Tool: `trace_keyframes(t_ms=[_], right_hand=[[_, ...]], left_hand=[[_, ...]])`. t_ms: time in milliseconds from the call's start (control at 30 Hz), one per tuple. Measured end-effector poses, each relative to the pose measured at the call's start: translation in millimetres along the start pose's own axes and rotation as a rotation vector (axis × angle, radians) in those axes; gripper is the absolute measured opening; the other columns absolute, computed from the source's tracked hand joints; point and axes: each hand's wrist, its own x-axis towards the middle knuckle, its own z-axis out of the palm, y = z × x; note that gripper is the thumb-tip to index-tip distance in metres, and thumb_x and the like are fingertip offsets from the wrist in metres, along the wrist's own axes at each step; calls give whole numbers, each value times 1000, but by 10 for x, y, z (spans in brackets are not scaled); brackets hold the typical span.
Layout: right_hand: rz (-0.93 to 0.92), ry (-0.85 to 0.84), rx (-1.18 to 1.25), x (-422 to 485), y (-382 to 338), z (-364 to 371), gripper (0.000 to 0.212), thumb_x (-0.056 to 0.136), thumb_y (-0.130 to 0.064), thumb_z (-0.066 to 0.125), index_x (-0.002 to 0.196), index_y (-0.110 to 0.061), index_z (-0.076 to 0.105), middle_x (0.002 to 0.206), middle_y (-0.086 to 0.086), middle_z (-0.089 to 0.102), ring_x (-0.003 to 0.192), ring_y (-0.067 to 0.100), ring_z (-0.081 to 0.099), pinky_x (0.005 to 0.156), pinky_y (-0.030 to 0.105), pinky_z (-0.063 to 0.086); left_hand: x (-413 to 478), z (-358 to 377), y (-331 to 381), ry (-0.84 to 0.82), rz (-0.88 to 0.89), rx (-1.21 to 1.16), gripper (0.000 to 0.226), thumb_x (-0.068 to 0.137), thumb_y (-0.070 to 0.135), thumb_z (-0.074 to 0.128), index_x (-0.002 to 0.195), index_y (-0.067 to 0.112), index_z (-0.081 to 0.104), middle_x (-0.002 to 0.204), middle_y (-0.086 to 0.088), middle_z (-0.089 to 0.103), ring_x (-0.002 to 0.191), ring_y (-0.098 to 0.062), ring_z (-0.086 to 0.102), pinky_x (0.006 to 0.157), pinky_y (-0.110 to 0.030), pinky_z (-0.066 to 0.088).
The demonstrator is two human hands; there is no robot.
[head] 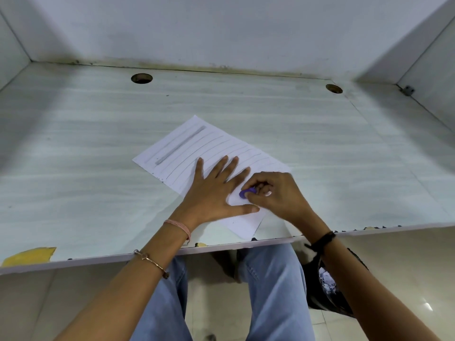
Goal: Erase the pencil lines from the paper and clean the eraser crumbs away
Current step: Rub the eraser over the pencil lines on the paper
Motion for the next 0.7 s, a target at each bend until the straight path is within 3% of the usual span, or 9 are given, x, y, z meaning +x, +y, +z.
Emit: trace_keyframes(t_ms=[100,267,400,533,700], right_hand=[[78,204,29,113,143,-154,16,72,2,73,76,-14,73,70,-2,67,58,-1,54,59,5,39],[5,-5,-17,-15,-2,-18,14,71,-2,72,78,-13,75,72,-2,70,64,6,59,62,10,43],[102,209,40,134,163,-189,15,73,0,73,77,-15,73,74,-2,70,62,3,57,61,10,43],[28,11,-32,29,33,-57,13,71,-1,71,78,-11,74,72,0,69,60,3,54,60,10,42],[84,162,23,139,111,-139,12,72,0,71,77,-10,73,74,5,70,61,7,57,59,15,43]], left_hand=[[-14,11,-8,19,2,-42,101,66,94,9,152,44,-10,162,9,-20,148,-12,-22,113,-62,-16],[-6,7,3,9,1,-24,99,70,93,16,153,44,-10,162,8,-20,148,-12,-22,113,-63,-13],[-4,34,-18,23,1,-21,98,69,94,11,152,45,-13,161,9,-22,147,-11,-24,113,-62,-16],[1,27,-8,14,-9,-32,99,69,93,13,152,46,-11,161,10,-21,147,-11,-23,113,-62,-16],[-17,18,-8,26,-5,-41,100,67,94,10,152,45,-11,162,9,-20,148,-12,-22,113,-62,-15]])
